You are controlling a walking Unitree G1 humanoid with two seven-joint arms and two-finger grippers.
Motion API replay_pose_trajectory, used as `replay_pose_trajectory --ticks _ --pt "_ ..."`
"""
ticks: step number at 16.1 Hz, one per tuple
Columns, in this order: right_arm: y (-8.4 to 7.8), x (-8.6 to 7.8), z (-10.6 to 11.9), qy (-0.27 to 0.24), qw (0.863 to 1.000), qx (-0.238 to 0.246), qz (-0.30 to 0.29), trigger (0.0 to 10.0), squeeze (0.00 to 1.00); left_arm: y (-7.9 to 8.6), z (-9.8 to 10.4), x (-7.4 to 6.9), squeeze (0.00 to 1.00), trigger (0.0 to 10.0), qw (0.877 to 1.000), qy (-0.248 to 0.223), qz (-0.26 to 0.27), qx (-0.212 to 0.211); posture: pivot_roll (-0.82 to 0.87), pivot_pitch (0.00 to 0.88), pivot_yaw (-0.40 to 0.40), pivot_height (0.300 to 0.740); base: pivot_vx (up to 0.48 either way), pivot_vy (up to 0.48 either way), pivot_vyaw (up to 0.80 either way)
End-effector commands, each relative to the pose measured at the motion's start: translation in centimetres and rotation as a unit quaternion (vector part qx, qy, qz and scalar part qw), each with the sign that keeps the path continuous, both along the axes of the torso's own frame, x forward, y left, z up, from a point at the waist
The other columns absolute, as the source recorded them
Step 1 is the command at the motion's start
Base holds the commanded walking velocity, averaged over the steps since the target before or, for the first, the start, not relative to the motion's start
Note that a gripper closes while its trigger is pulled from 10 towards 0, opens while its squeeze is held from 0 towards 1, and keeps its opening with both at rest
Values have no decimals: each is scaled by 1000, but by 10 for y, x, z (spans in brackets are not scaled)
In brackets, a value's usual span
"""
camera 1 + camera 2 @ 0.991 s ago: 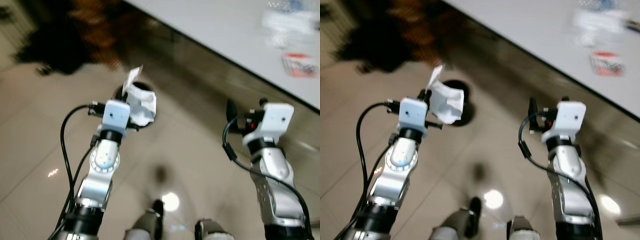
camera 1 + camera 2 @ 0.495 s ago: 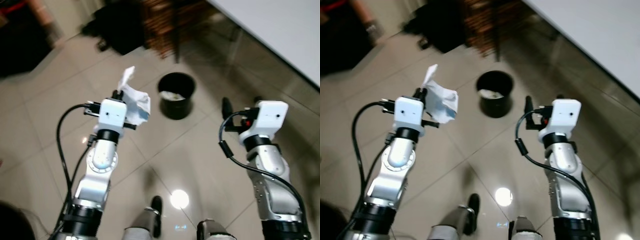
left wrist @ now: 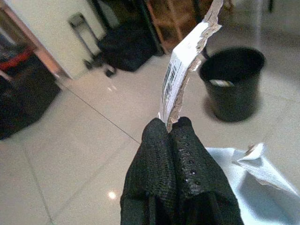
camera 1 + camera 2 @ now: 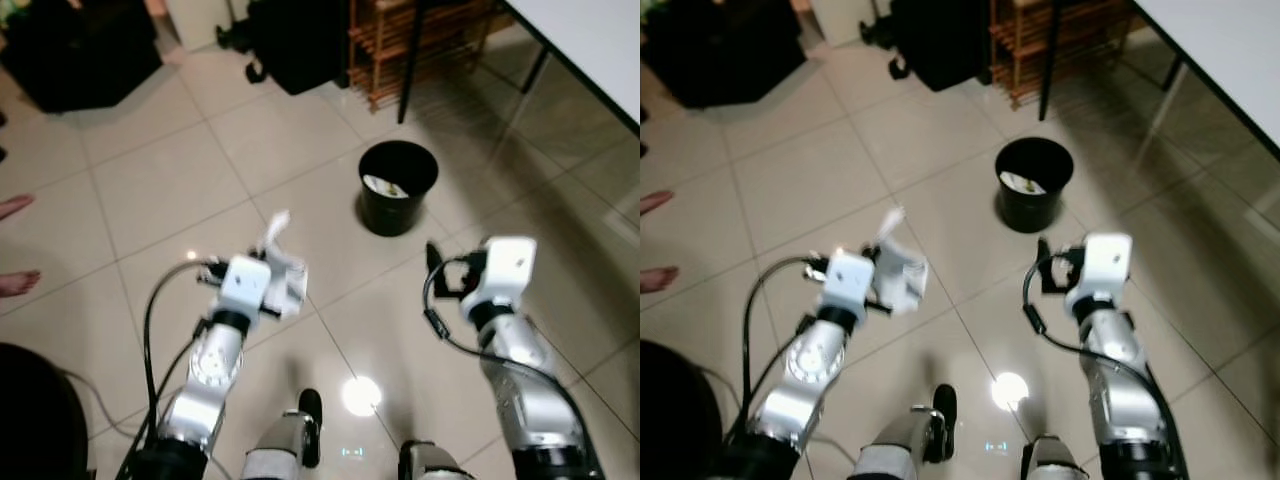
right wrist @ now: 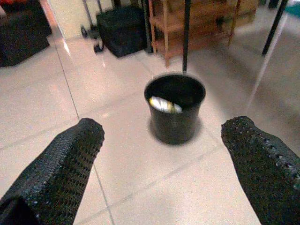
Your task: Picking trash to rubbish bin
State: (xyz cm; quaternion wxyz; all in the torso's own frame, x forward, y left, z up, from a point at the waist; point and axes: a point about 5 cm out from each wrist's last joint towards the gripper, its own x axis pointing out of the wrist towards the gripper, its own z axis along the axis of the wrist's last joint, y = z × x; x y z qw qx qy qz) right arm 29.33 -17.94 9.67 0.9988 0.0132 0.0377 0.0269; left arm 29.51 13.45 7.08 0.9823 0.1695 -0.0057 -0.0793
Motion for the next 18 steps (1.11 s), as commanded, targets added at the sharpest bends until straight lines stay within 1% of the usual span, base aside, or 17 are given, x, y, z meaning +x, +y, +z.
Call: replay_pose_trajectory --ticks 1,2,3,4,6,7,8,9,10,11,13,15,18 --pt "0 -8 -26 45 999 -1 7 10000 0 0 -28 -12 0 10000 998 57 -10 0 13 323 83 740 0 0 0" --pt "0 -13 -44 77 997 -10 14 10000 0 1 -44 -19 0 10000 996 89 -9 7 9 325 80 740 0 0 0" --pt "0 -15 -52 90 996 -14 20 10000 0 1 -50 -21 0 10000 995 101 -6 10 11 325 78 740 0 0 0" --pt "-6 -25 -76 135 991 -22 8 10000 0 5 -68 -30 0 10000 990 139 5 10 17 325 79 740 0 0 0" --pt "-14 -40 -103 187 981 -40 -5 10000 0 12 -91 -45 0 10000 981 195 14 16 14 324 79 740 0 0 0" --pt "-18 -54 -120 229 973 -43 -4 10000 0 16 -103 -55 0 10000 974 225 11 27 11 325 75 740 0 0 0" --pt "-20 -61 -128 247 968 -50 -2 10000 0 17 -106 -59 0 10000 972 233 7 33 13 322 75 740 0 0 0" --pt "-24 -68 -134 262 964 -48 -8 10000 0 20 -109 -62 0 10000 970 239 9 35 19 321 75 740 0 0 0" --pt "-26 -70 -137 267 962 -51 -10 10000 0 21 -110 -63 0 10000 969 243 11 35 21 321 75 740 0 0 0" --pt "-29 -77 -144 284 957 -54 -9 10000 0 28 -119 -70 0 10000 962 267 21 41 16 313 74 740 0 0 0" --pt "-29 -79 -148 291 955 -56 -9 10000 0 30 -125 -78 0 10000 956 288 20 51 8 305 73 740 0 0 0" --pt "-29 -79 -150 295 954 -58 -8 10000 0 31 -127 -79 0 10000 954 294 24 50 10 294 75 740 0 0 0" --pt "-29 -82 -153 305 951 -59 -12 10000 0 30 -127 -77 0 10000 955 293 19 51 15 276 80 740 0 0 0"
